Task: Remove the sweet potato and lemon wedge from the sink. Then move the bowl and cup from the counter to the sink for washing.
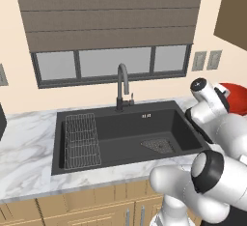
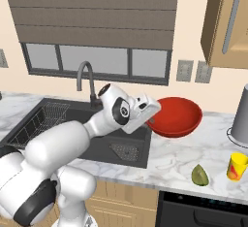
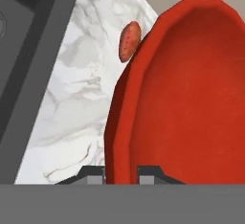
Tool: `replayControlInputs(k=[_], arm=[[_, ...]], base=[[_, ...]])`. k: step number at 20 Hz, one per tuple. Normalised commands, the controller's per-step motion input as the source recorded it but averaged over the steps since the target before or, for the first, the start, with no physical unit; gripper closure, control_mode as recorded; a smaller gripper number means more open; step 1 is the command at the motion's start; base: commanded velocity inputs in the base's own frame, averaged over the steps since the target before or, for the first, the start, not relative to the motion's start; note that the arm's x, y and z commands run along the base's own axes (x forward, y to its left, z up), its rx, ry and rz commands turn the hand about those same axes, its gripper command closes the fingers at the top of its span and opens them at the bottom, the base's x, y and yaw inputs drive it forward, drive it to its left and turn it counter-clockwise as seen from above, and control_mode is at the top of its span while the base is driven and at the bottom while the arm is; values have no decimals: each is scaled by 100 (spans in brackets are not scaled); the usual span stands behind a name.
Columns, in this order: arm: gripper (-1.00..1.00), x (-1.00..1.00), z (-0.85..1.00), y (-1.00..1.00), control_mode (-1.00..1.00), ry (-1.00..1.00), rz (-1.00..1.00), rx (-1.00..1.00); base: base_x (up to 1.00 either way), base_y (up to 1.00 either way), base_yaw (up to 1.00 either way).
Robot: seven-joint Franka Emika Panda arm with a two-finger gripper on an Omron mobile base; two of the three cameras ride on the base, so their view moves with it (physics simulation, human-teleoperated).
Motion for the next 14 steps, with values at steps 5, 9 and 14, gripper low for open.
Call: replayControlInputs(k=[5,9,14], arm=[[100,-2,19,16,-100,3,13,0],[100,-6,17,14,-100,1,13,0],[100,-6,18,14,-100,1,13,0]], base=[[0,0,0],[0,0,0],[0,0,0]])
